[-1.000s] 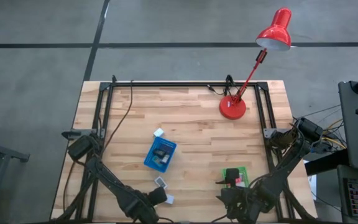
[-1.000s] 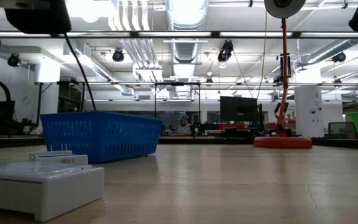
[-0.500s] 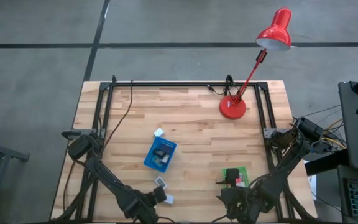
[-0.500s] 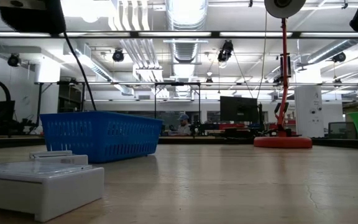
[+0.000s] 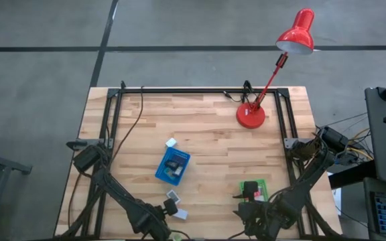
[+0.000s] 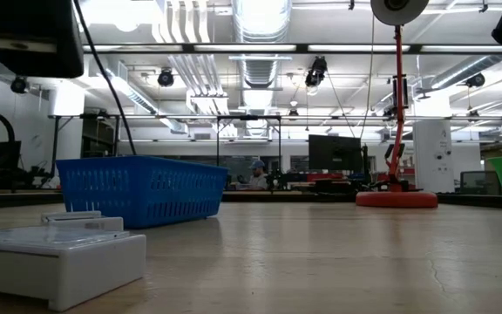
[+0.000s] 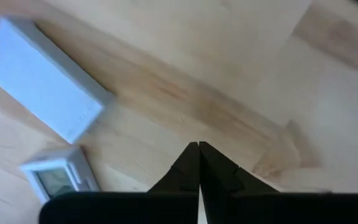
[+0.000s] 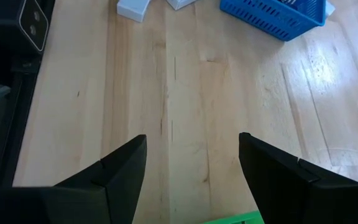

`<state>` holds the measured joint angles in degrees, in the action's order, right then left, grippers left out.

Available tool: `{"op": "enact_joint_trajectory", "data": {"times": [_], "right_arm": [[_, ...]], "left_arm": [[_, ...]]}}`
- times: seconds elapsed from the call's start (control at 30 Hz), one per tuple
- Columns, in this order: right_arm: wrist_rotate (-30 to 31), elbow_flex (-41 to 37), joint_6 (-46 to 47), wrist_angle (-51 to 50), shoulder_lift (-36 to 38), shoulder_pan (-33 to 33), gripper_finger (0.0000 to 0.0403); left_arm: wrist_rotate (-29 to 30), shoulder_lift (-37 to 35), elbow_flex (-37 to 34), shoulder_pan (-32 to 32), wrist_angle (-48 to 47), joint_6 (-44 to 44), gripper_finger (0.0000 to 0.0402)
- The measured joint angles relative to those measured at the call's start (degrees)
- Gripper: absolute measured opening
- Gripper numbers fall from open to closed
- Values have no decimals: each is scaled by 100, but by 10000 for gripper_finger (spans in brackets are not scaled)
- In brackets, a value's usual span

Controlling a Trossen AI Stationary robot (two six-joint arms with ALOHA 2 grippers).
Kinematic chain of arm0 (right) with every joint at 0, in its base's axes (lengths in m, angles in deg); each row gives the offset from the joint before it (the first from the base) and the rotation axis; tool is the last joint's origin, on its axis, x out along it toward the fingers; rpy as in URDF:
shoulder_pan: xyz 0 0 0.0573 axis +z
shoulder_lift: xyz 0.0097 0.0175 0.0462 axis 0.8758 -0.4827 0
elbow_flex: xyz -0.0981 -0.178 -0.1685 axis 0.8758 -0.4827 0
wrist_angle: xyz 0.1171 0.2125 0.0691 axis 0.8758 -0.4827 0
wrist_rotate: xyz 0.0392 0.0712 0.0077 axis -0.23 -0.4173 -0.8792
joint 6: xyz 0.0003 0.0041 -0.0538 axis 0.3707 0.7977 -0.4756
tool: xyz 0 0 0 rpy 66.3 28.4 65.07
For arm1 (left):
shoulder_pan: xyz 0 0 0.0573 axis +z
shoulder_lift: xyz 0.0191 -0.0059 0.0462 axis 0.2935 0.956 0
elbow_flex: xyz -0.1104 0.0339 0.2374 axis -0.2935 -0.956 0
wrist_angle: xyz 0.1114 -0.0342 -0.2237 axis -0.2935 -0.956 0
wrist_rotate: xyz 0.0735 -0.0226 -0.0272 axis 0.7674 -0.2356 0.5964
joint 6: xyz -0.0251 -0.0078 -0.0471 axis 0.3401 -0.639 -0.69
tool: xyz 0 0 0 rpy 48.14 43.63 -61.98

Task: Pick & Place Office items
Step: Put the green charger adapter into the green bin

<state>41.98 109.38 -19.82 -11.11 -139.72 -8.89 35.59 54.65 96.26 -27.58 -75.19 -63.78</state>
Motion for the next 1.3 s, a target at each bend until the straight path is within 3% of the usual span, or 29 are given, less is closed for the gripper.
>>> {"op": "enact_joint_trajectory", "data": {"times": [0.37, 0.6, 0.73, 0.9, 1.03, 1.3], "right_arm": [[0, 0, -2, -2, 0, 0, 246], [0, -2, -4, -4, 0, 0, 246], [0, -2, -3, -10, 0, 0, 248], [-7, -2, -4, -7, 0, 2, 251], [-193, -2, -7, -6, 0, 9, 251], [-322, -17, 171, -287, 0, 115, 254]], "left_arm": [[53, -30, -89, 13, -537, -392, 4], [-234, -200, 31, 28, -523, -1471, 24], [-469, -212, 355, 114, -324, -2844, 61], [-826, -216, 763, 162, 45, -4363, 154], [-1073, -216, 927, 162, 566, -5076, 219], [-1302, -216, 969, 140, 1280, -6618, 234]]}}
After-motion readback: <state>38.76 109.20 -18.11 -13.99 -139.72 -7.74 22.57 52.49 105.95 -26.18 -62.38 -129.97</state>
